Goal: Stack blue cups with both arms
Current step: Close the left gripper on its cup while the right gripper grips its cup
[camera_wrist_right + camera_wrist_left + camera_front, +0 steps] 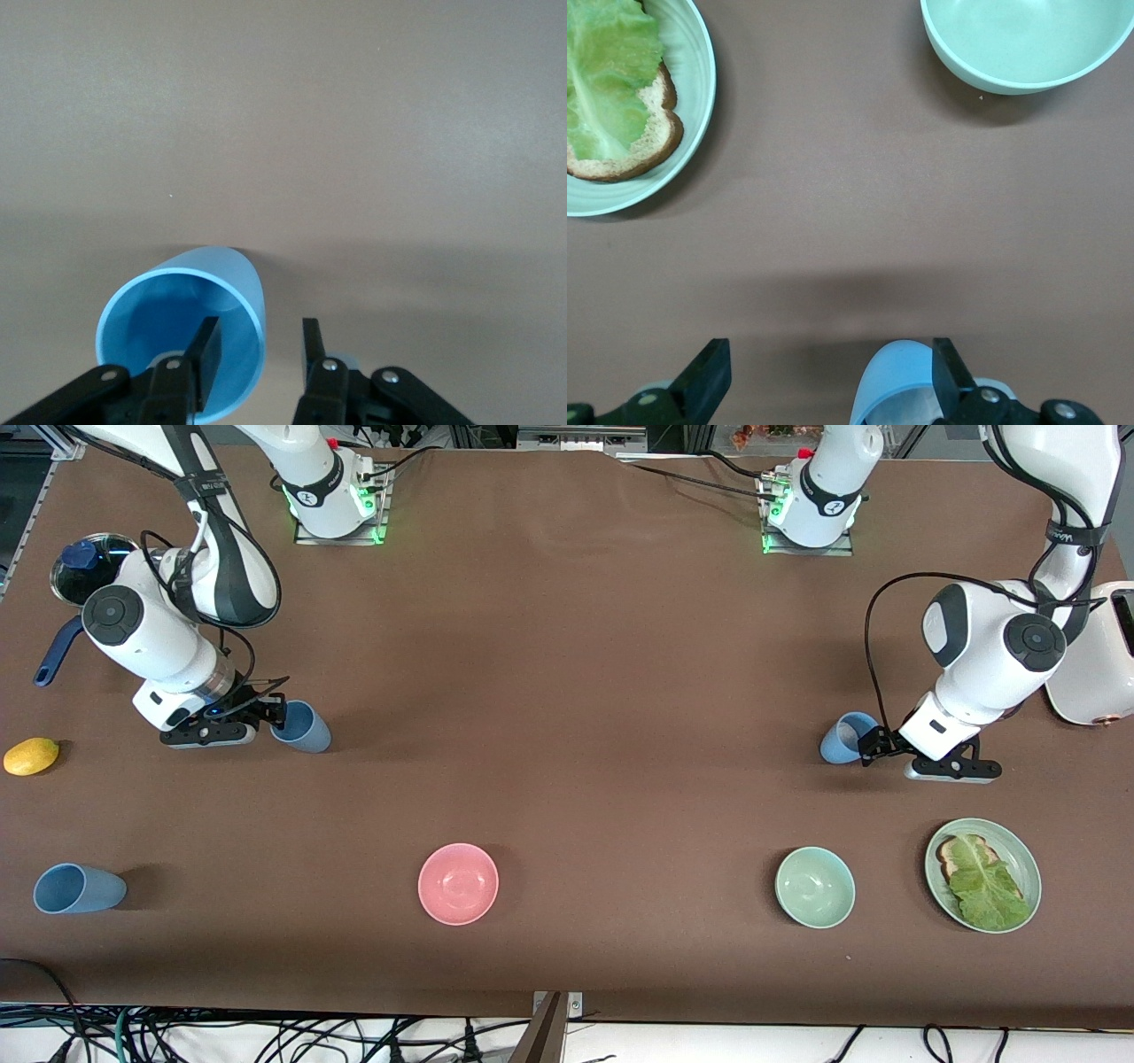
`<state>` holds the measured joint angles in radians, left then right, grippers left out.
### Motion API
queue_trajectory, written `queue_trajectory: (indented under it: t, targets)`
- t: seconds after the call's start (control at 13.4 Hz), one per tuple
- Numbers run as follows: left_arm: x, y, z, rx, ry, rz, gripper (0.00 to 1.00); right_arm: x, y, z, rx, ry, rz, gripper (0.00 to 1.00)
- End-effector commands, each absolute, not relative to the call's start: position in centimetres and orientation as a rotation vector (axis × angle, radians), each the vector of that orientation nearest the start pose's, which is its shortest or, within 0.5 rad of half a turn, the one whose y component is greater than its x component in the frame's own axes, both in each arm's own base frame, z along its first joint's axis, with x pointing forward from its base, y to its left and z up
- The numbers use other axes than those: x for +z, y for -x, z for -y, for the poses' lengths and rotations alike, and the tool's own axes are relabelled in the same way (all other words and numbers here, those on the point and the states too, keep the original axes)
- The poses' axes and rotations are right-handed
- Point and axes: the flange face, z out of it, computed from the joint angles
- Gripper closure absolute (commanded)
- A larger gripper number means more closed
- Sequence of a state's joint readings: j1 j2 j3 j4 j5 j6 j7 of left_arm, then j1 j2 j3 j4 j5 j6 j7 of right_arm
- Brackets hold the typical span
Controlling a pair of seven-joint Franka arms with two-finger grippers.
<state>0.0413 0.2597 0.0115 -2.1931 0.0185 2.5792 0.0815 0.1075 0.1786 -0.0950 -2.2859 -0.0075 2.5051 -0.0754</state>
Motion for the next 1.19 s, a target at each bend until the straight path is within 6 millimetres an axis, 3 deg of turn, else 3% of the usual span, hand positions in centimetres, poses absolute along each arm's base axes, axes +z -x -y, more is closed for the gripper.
queue_trajectory:
  t: [0.0, 0.3, 0.6, 1.12]
  targets:
    - [27.3, -55.4, -3.2, -0.159, 3.102, -0.113, 0.0, 26.7, -52.7, -0.8, -0.095, 3.161, 0.136, 0.56]
    - [25.2, -53.5, -3.0, -0.075, 3.108, -0.143, 0.0, 26.7, -52.8, -0.8, -0.095, 3.162, 0.136, 0.7]
    - [24.0, -53.3, -3.0, -0.054, 3.111, -0.149, 0.0, 26.7, -52.8, -0.8, -0.093, 3.162, 0.134, 0.8]
    - [29.6, -54.3, -3.1, -0.196, 3.096, -0.139, 0.0, 26.7, -52.8, -0.8, -0.093, 3.161, 0.132, 0.87]
